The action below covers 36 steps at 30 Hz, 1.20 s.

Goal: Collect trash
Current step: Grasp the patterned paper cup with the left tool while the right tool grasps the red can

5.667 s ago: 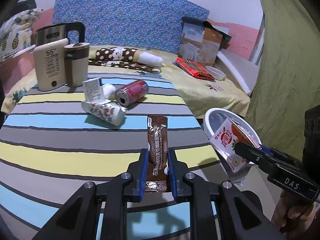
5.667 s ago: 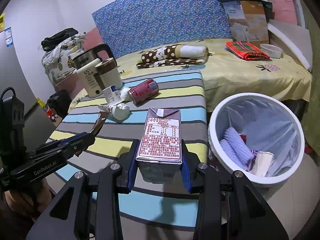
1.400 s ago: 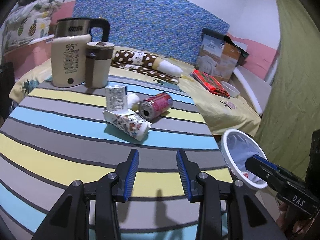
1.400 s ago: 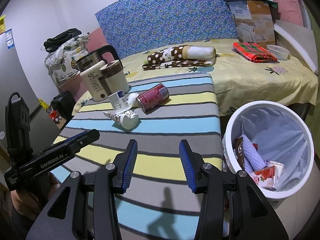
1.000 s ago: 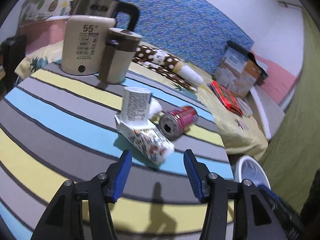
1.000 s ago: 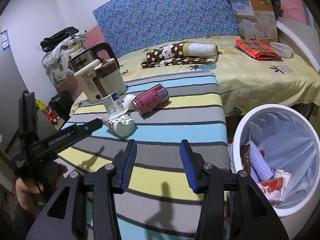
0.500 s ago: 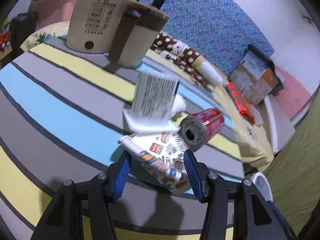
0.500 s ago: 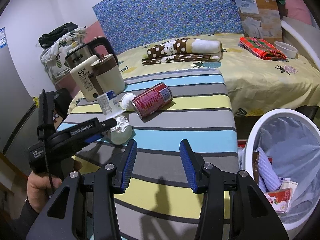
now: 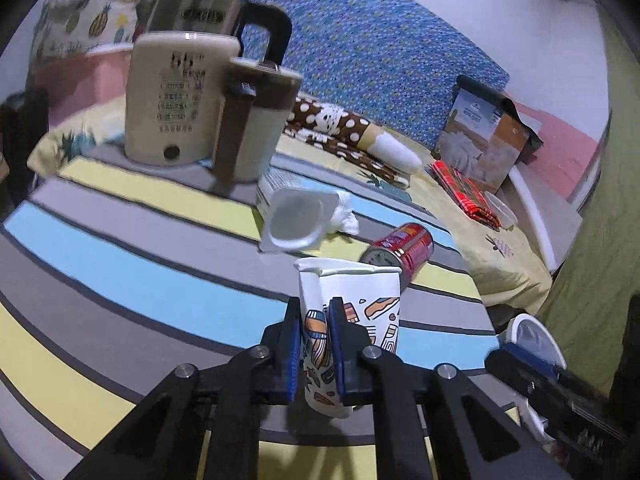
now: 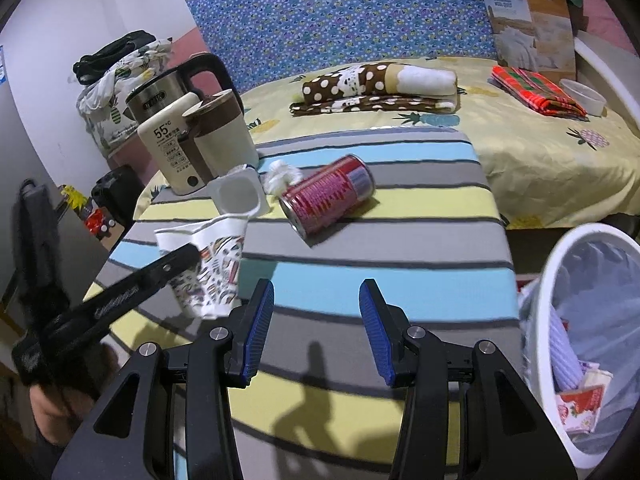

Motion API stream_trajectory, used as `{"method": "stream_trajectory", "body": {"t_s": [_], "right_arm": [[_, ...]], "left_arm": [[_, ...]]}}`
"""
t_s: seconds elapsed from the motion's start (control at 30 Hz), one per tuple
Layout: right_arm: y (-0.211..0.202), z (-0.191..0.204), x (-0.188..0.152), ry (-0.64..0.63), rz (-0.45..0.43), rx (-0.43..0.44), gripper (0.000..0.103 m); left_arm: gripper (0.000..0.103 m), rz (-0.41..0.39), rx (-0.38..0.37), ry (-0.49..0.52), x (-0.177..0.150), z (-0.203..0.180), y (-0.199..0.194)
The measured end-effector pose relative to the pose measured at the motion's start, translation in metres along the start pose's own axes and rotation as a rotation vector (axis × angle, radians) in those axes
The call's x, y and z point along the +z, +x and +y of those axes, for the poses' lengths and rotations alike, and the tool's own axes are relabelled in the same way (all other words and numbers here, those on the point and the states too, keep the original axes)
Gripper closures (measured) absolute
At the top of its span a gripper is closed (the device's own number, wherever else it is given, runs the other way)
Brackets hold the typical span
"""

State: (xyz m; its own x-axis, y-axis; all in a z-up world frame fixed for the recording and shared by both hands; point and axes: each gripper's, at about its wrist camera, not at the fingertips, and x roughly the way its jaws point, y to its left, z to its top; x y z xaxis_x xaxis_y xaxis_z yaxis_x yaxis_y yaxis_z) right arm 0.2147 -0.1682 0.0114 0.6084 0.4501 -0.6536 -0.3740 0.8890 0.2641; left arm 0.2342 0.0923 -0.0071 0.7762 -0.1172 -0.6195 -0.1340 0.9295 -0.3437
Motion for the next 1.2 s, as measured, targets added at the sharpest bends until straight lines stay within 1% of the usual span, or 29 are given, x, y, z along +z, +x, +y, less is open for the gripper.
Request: {"method": "stream_trajectory", "body": {"t_s": [0.1,0.17,0.2,0.23,0.37,0.5,0.6,0.7,0.73,0.9,1.0,1.2], "right_arm": [[0.01,0.006,0.01,0.003,-0.009,-0.003,0.056],[0.019,0.01,0.016,0.003,-0.012,-0.014,0.049],[0.025,0.012,0.02,0.008,-0.013,-0.021,0.042],[0.029,0.013,0.022,0.015,-0.014,-0.025,0.04],[0.045,0.017,0.035,0.049,-0.029,-0.058,0.04],[0.064,0.011,0.047,0.137,-0.04,-0.118,0.04],[0.077,-0.001,0.053,0.226,-0.046,-0.171,0.039],[0.088,-0.006,0.053,0.274,-0.021,-0.186,0.038],[0.091,-0.004,0.053,0.271,-0.014,-0.183,0.035],[0.093,0.001,0.048,0.204,0.061,-0.189,0.035],[0.088,-0.002,0.04,0.168,0.083,-0.149,0.046],[0.068,-0.007,0.025,0.12,0.074,-0.127,0.047]], "left_arm": [[0.09,-0.037,0.013,0.045,0.004,0.005,-0.01],[0.089,-0.059,0.025,0.057,0.006,0.013,-0.017],[0.089,-0.07,0.029,0.06,0.006,0.018,-0.021],[0.089,-0.079,0.034,0.058,0.007,0.022,-0.023],[0.089,-0.095,0.032,0.031,0.01,0.04,-0.028],[0.089,-0.094,0.034,0.0,0.013,0.054,-0.027],[0.089,-0.091,0.039,-0.014,0.013,0.06,-0.025],[0.089,-0.084,0.04,-0.022,0.013,0.063,-0.024],[0.089,-0.081,0.04,-0.024,0.013,0.064,-0.023],[0.089,-0.067,0.037,-0.022,0.013,0.063,-0.019],[0.089,-0.056,0.032,-0.008,0.011,0.059,-0.016],[0.089,-0.033,0.034,0.013,0.007,0.054,-0.011]]}}
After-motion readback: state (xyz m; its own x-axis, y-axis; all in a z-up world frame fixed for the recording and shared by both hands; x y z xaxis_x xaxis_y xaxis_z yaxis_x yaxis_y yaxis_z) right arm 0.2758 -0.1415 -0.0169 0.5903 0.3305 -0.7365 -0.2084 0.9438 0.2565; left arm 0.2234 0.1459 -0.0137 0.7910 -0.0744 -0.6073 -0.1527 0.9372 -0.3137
